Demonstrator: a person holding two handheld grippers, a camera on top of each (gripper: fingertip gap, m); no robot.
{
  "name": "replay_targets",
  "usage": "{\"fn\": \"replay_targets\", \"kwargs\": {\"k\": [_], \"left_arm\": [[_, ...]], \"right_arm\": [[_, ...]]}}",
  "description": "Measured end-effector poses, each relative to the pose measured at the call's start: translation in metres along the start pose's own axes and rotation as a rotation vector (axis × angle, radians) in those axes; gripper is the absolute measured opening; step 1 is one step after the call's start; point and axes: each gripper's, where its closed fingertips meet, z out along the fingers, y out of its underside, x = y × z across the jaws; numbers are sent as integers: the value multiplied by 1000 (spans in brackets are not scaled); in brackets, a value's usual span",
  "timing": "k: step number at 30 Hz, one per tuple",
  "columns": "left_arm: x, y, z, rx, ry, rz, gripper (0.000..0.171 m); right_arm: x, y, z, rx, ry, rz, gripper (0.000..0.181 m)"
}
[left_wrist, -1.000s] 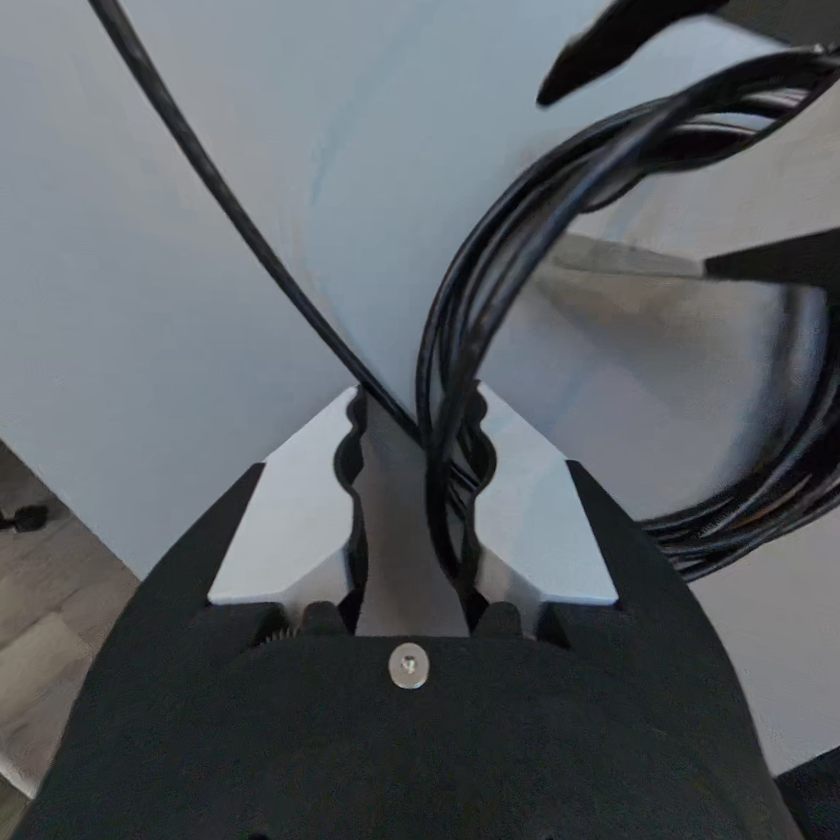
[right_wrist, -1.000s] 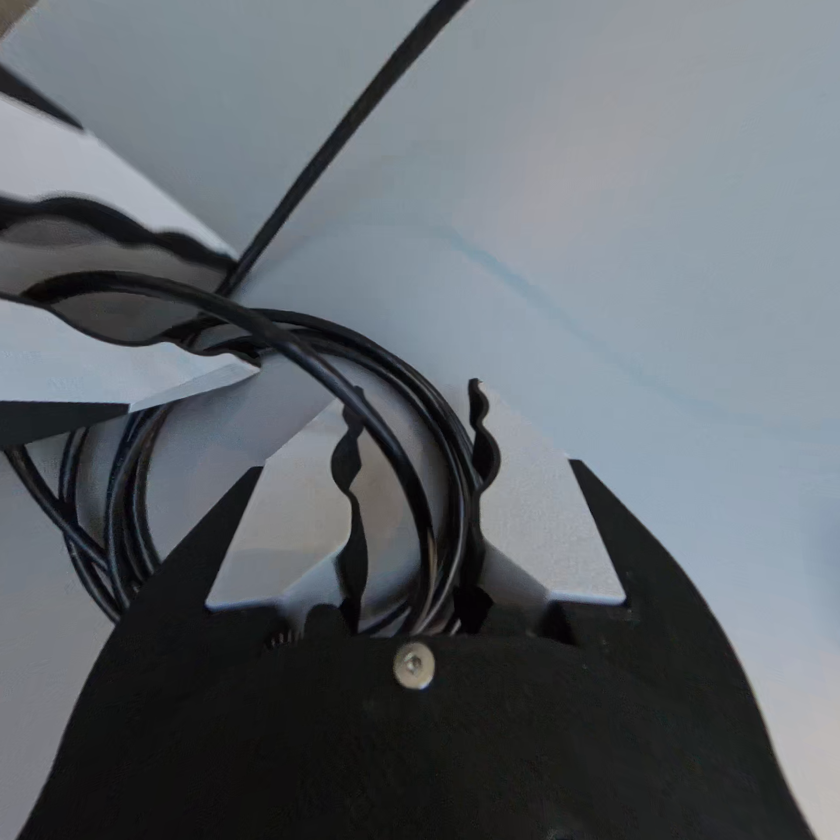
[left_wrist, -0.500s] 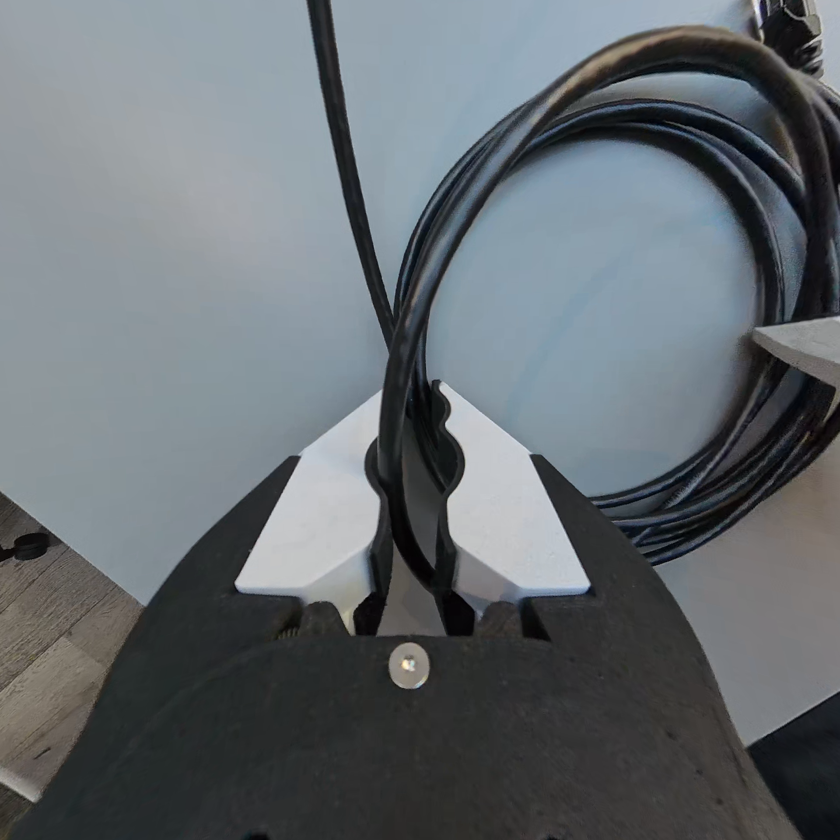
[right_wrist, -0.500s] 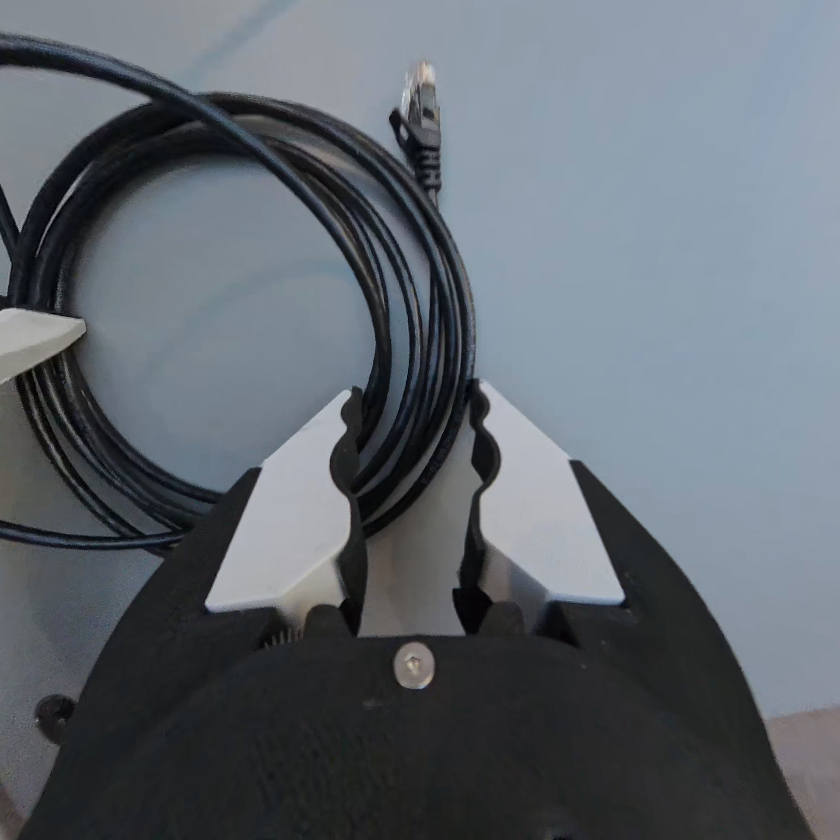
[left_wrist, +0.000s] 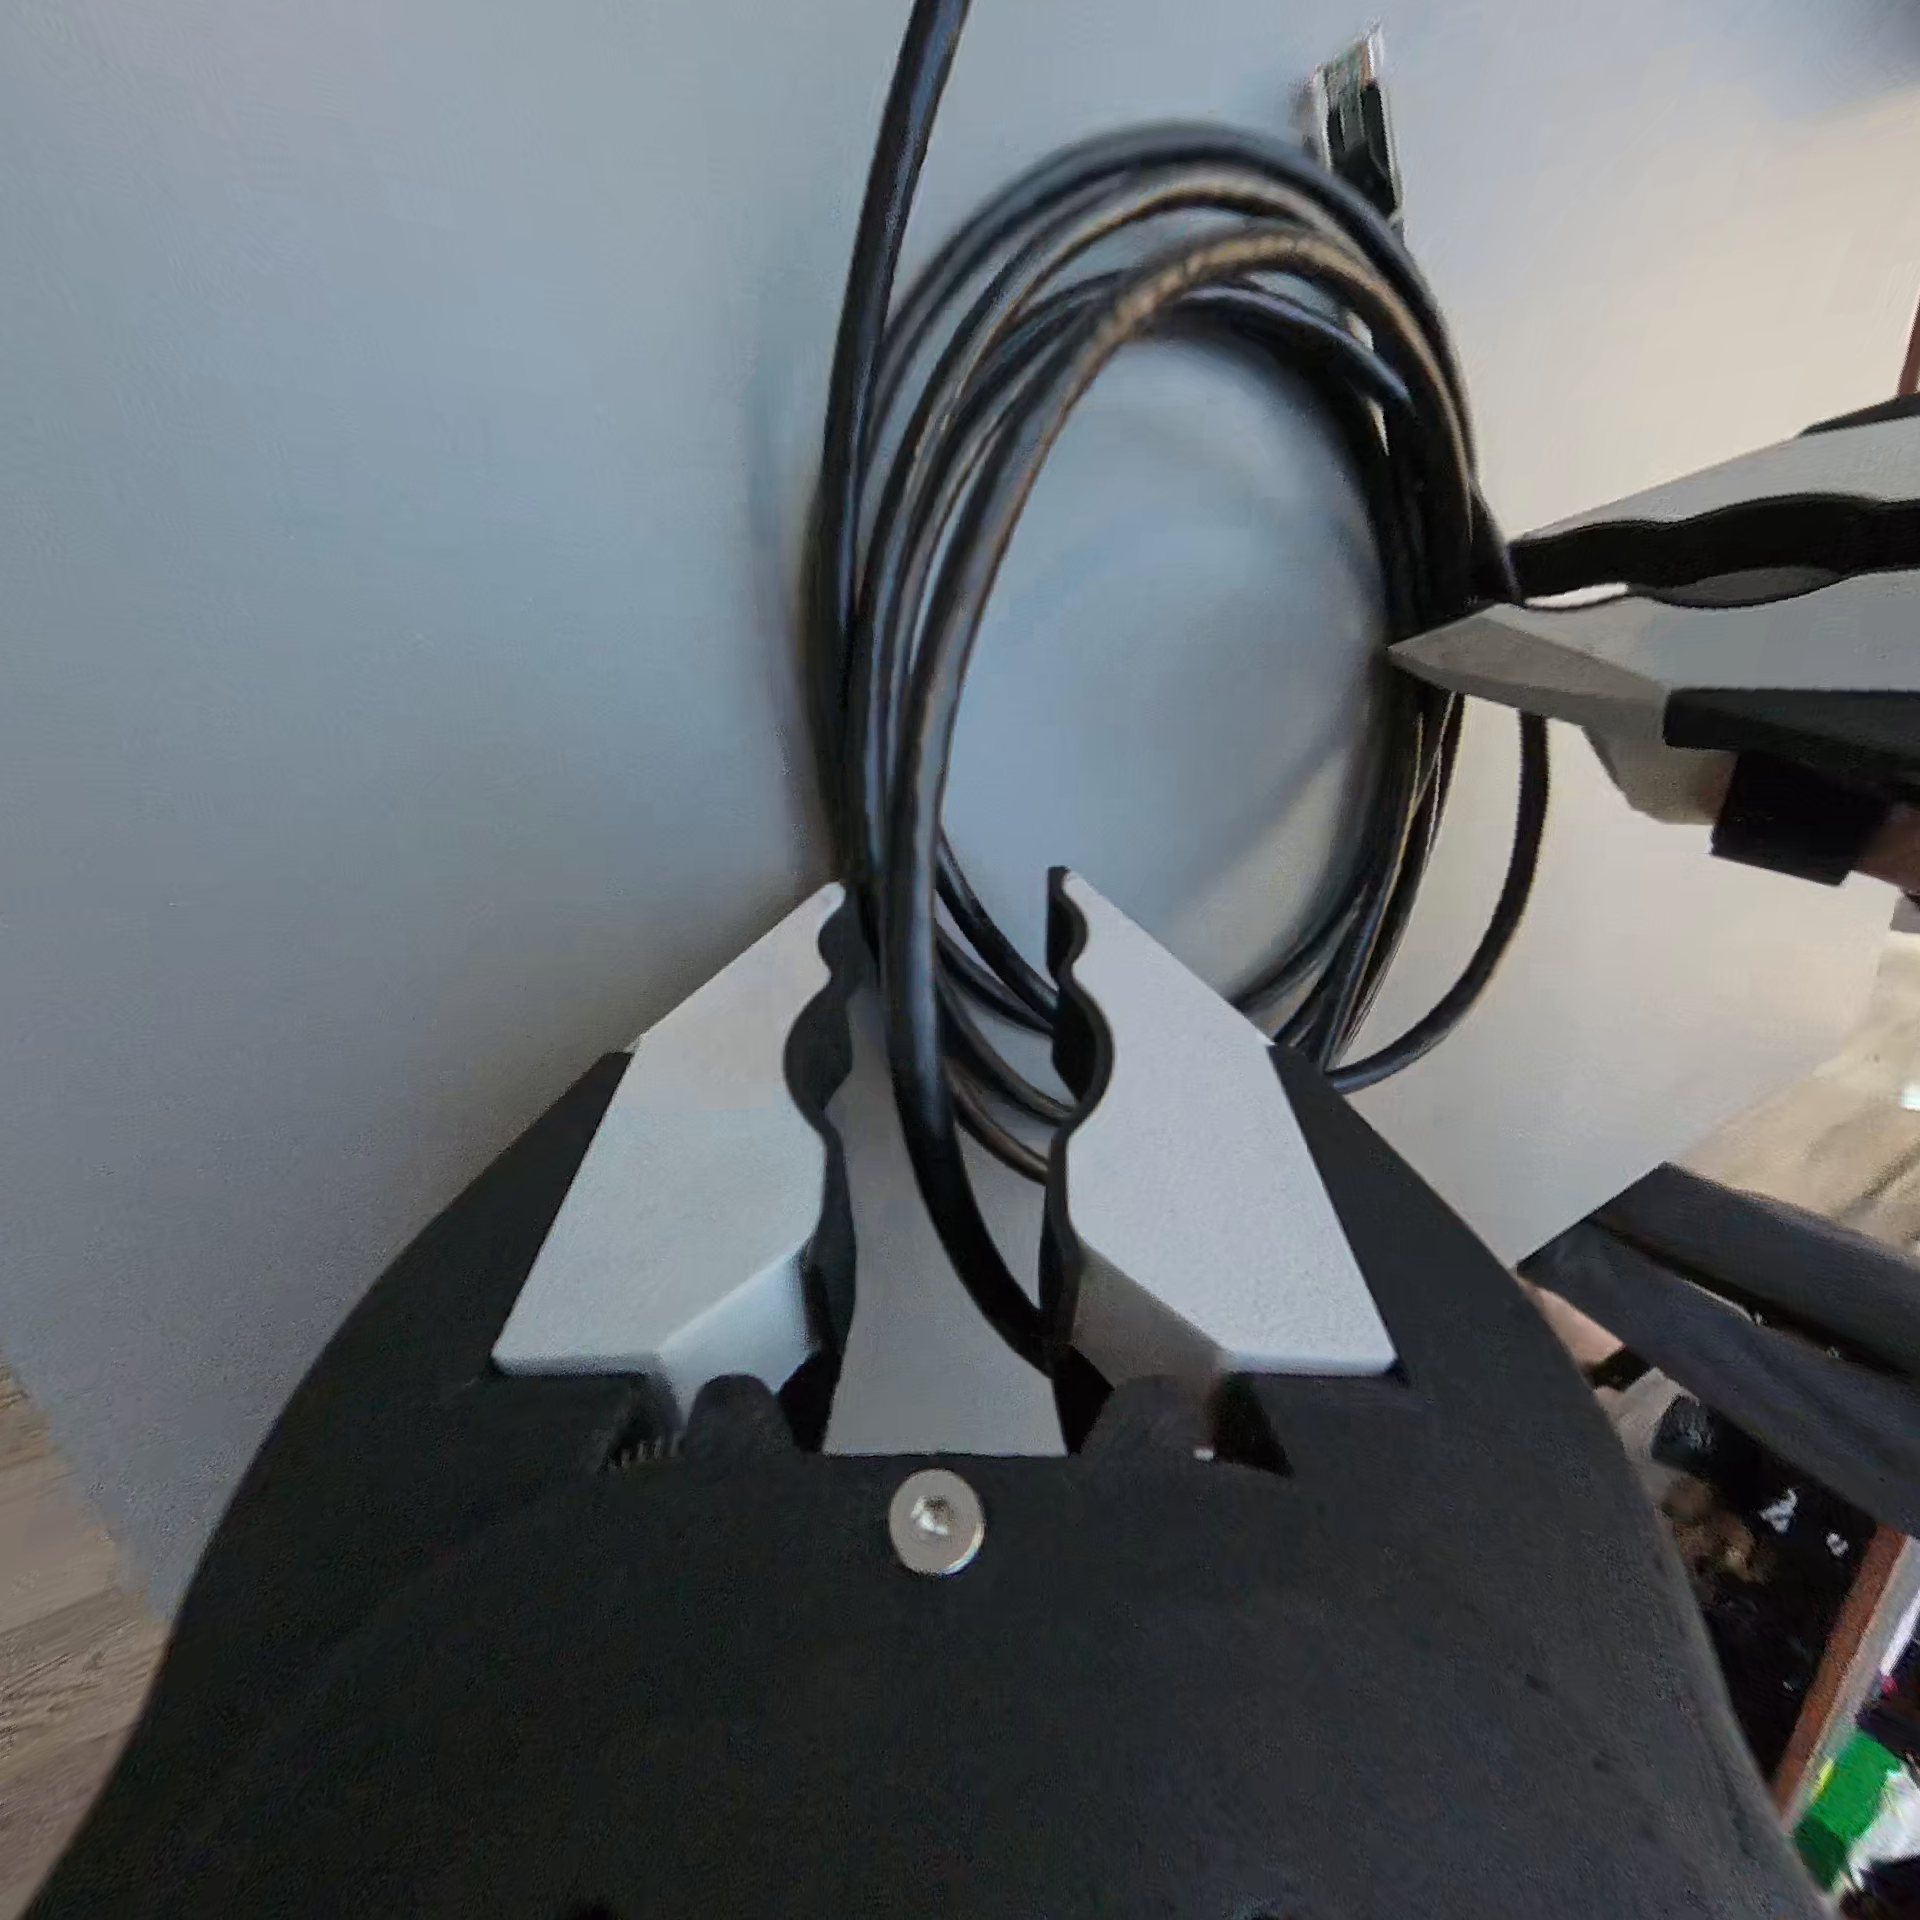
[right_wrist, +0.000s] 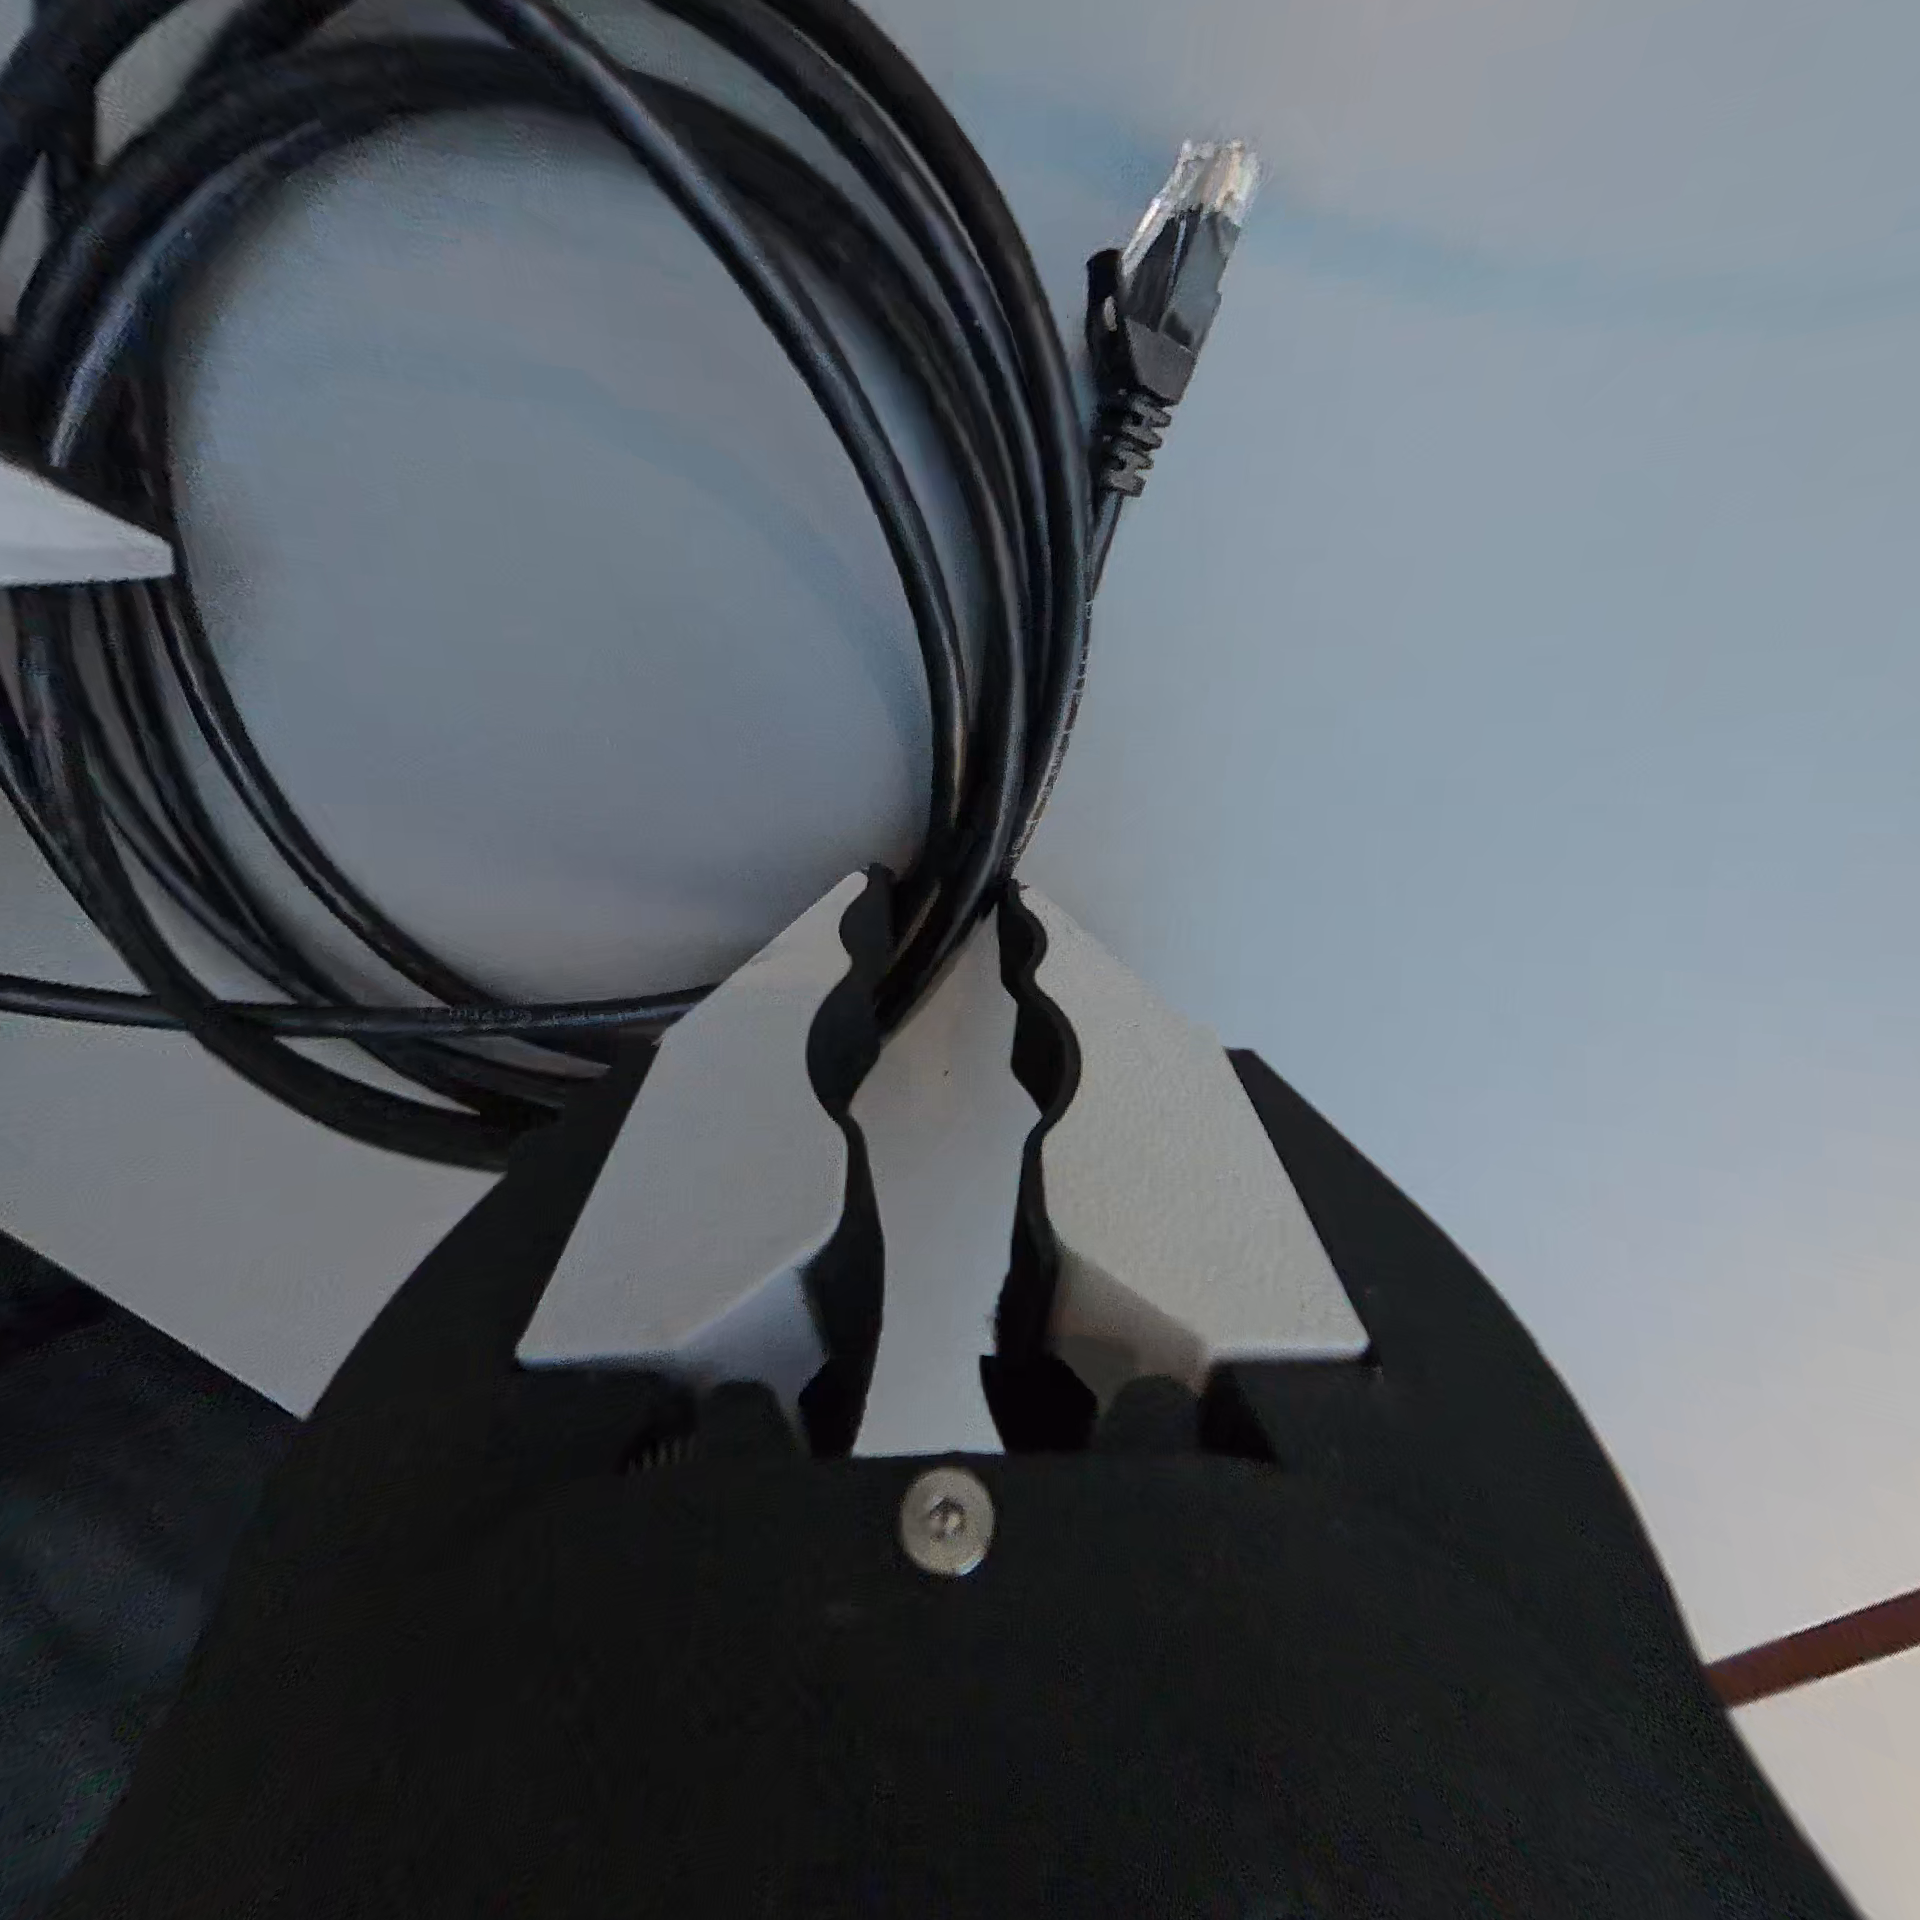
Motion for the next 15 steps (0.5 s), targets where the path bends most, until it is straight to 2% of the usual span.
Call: {"fn": "replay_targets", "kwargs": {"k": [3, 5, 7, 8, 10, 12, 13, 15], "left_arm": [[-15, -22, -9, 52, -61, 58, 73], [-16, -41, -9, 26, -88, 137, 94], [-14, -56, -6, -42, -119, 253, 87], [-13, -57, -5, -98, -133, 304, 75], [-15, -51, -1, -188, -153, 346, 83], [-24, -37, 5, -243, -213, 371, 81], [-27, -38, 6, -212, -263, 414, 69], [-27, -34, 10, -195, -345, 480, 73]], "right_arm": [[-5, -3, 1, 16, -22, -24, 18], [-6, -3, 1, 30, -2, -41, 19], [-6, -4, 1, 58, -1, -19, 21], [-7, -5, 1, 74, -6, 3, 21], [-6, -5, 1, 96, 0, 48, 23], [-4, -3, 0, 122, 20, 80, 30], [-1, -4, -4, 154, 50, 89, 37], [-7, -14, -26, 315, 77, 58, 49]]}}
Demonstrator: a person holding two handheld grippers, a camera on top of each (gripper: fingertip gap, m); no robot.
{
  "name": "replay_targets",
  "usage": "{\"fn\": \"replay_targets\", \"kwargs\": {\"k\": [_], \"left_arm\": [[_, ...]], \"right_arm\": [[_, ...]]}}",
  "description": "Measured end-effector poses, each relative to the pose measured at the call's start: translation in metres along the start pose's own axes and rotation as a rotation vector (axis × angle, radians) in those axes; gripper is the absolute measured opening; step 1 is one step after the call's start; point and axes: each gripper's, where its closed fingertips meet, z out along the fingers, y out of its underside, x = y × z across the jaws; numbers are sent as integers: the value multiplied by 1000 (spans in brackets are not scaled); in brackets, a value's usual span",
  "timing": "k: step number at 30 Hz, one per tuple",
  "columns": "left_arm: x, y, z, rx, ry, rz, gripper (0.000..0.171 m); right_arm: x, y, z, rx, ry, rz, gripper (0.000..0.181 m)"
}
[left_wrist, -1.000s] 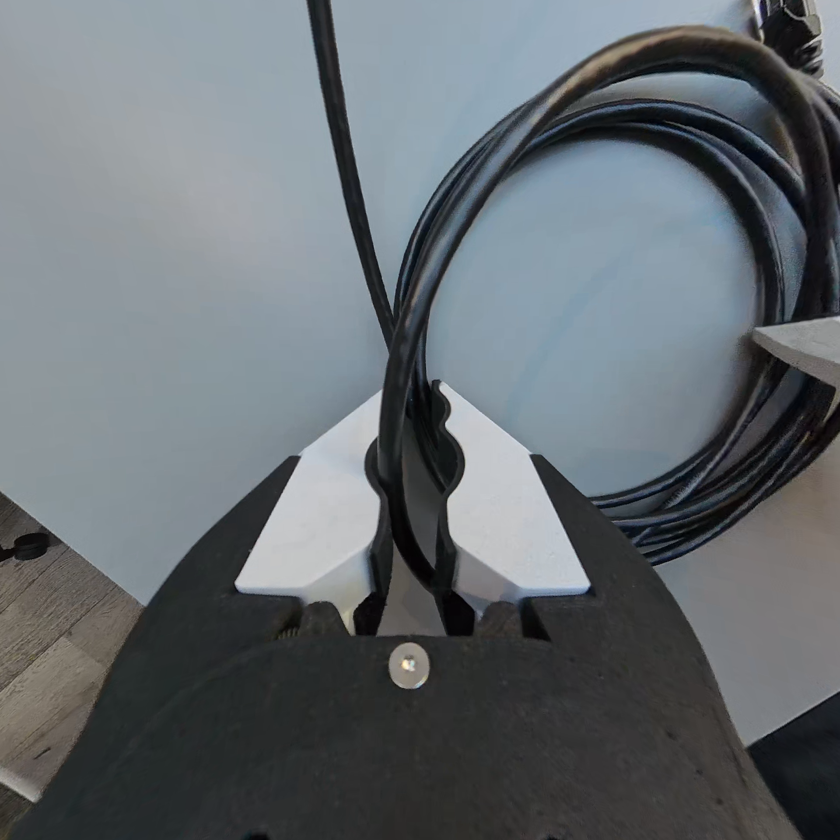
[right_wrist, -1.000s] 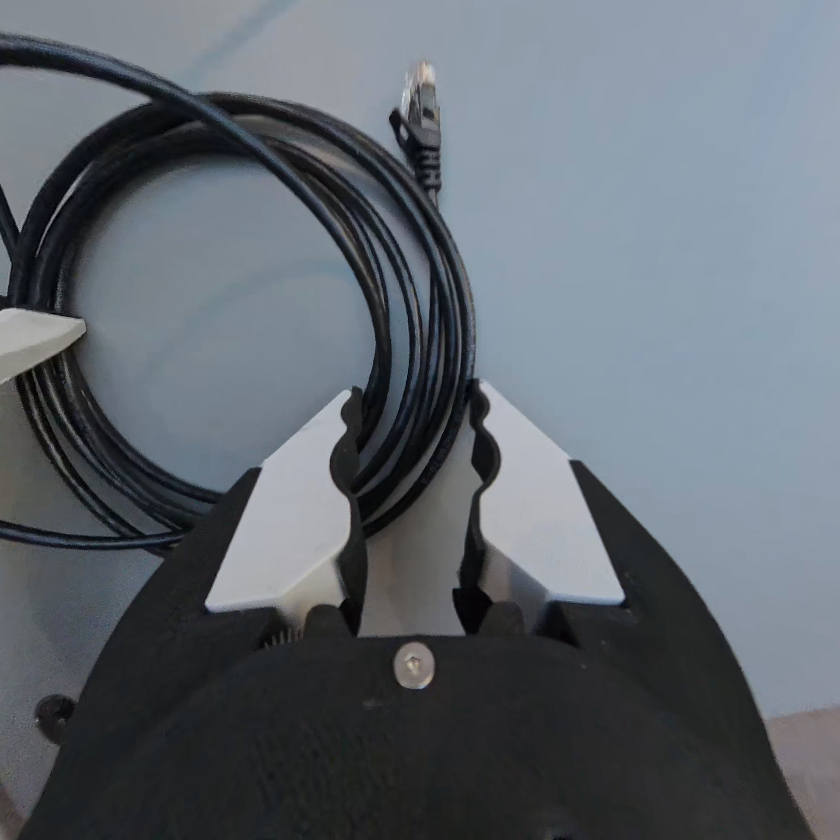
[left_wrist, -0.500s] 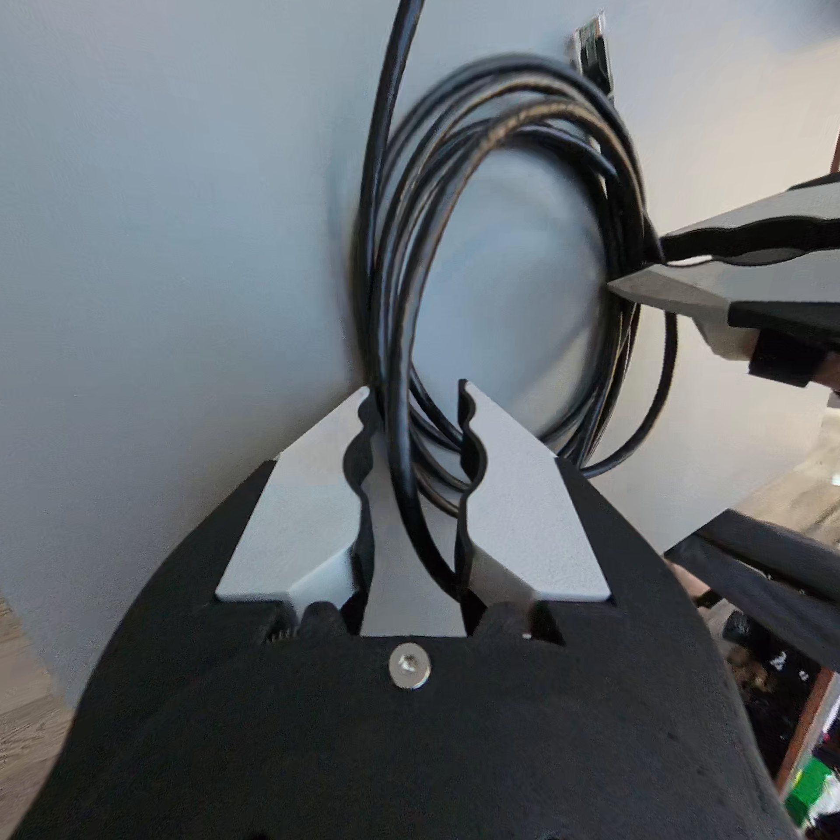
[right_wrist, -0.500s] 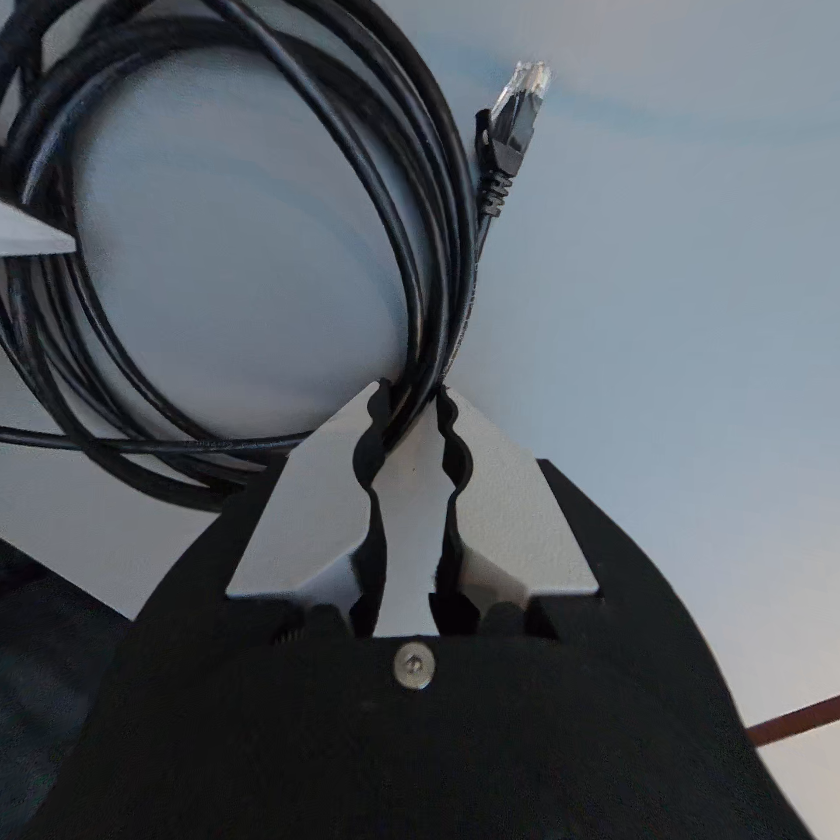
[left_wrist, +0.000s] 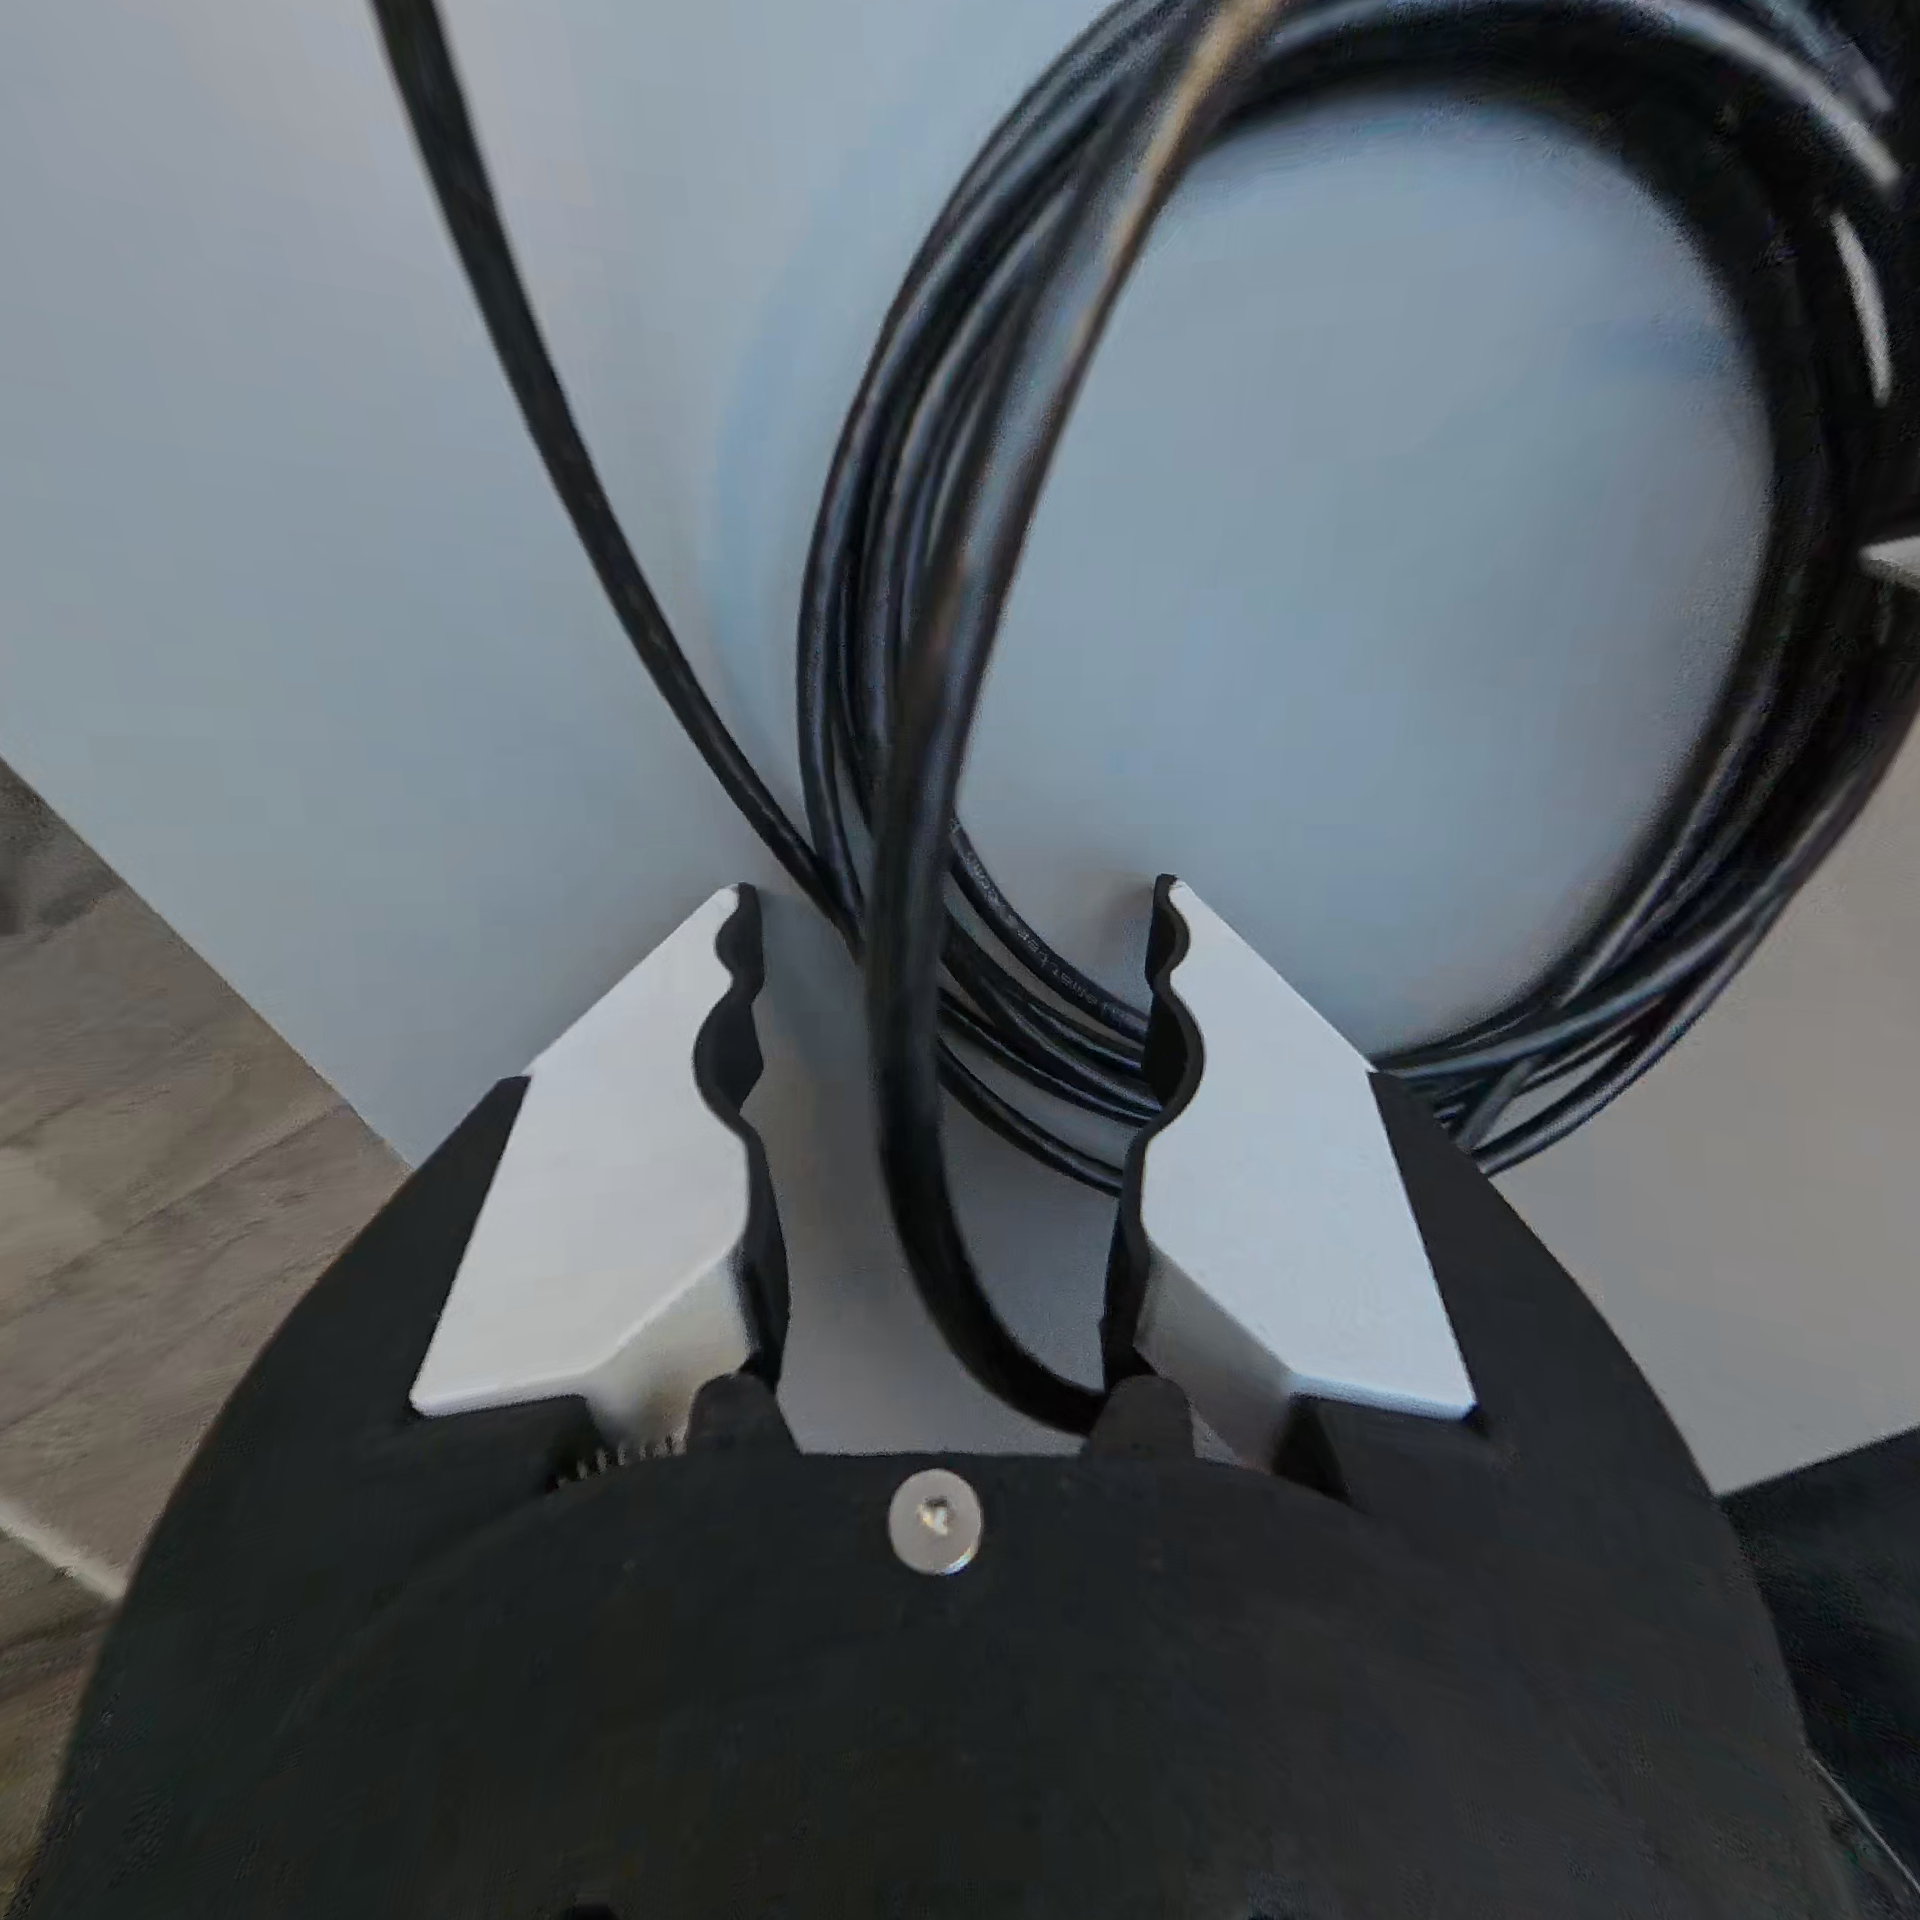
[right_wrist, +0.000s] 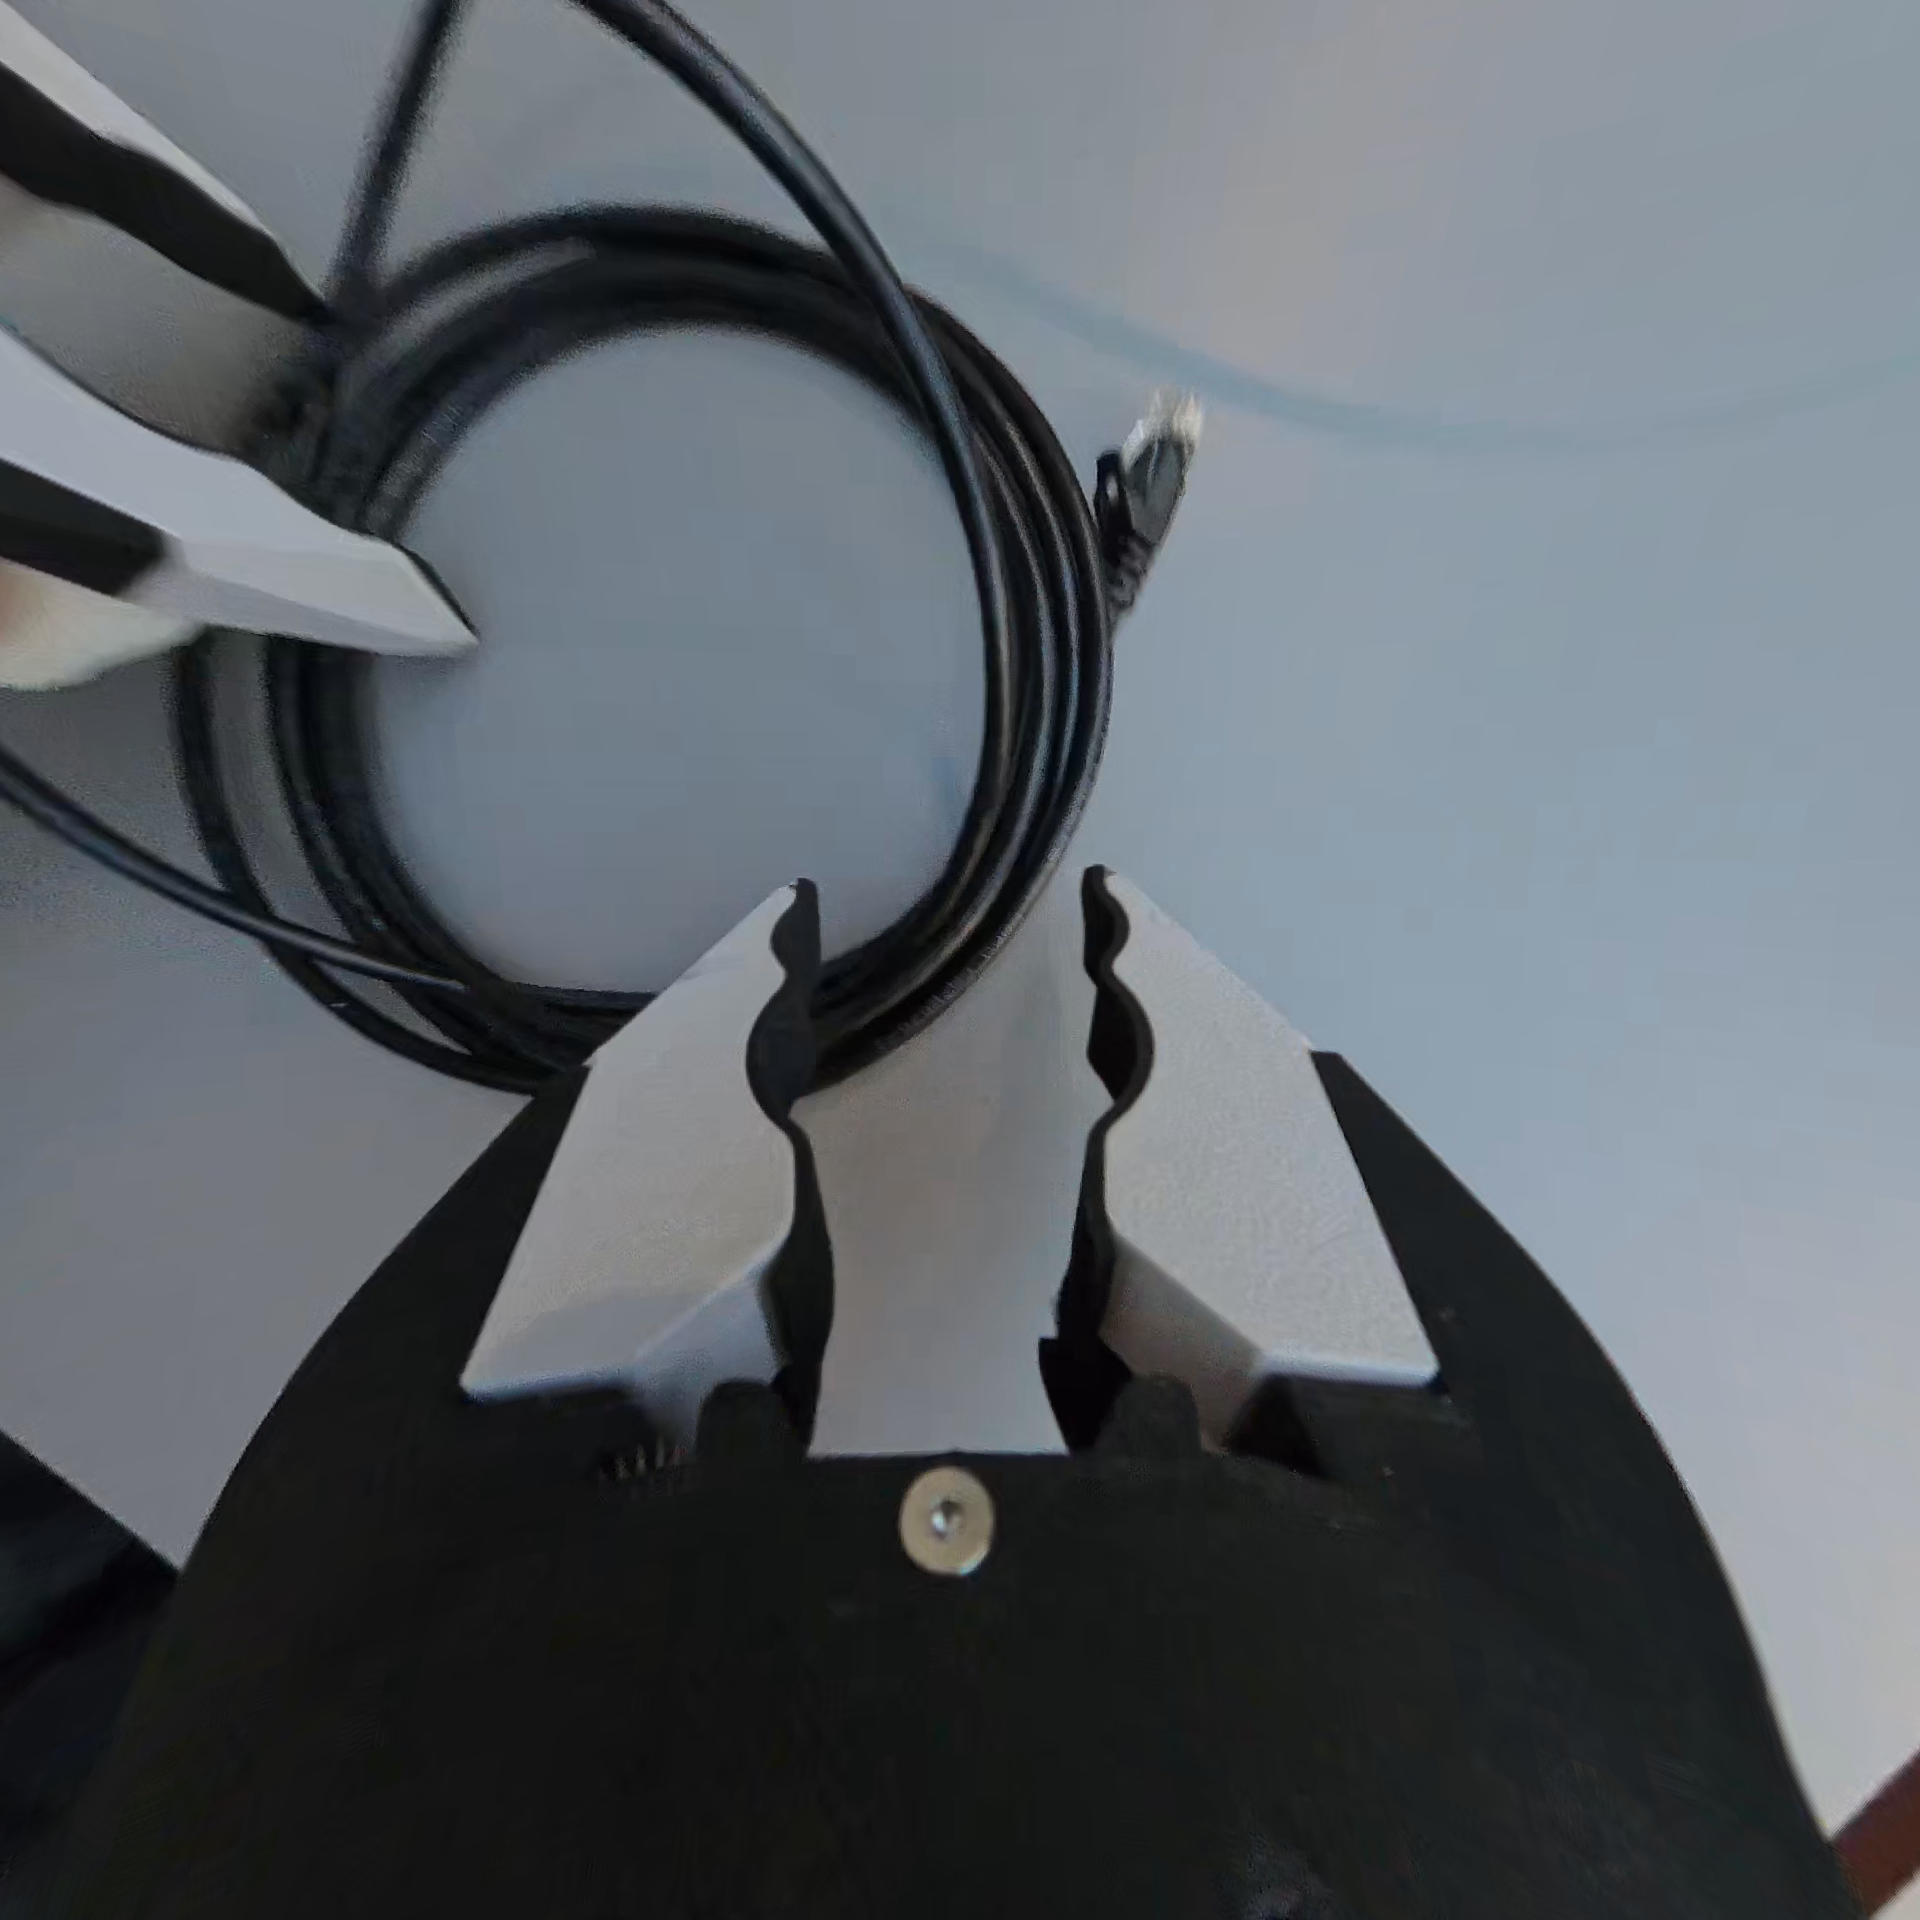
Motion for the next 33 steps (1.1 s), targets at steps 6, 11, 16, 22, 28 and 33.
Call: {"fn": "replay_targets", "kwargs": {"k": [6, 11, 16, 22, 28, 33], "left_arm": [[16, 5, 2, -5, -35, 38, 74], [19, 10, -8, -27, 58, -11, 82], [-18, -16, -60, 148, 56, -74, 91], [-35, -68, -60, 190, 22, 91, 122], [-33, -92, 17, 89, 30, 362, 131], [8, -95, 25, 66, 113, 650, 100]], "right_arm": [[-120, -10, -32, 301, -273, -459, 76], [-128, 27, 17, 50, -324, -518, 38], [-132, 35, 21, 38, -356, -594, 18], [-132, 37, 21, 29, -378, -611, 16], [-132, 52, 12, 28, -403, -605, 15], [-130, 69, 3, 44, -411, -615, 14]]}}
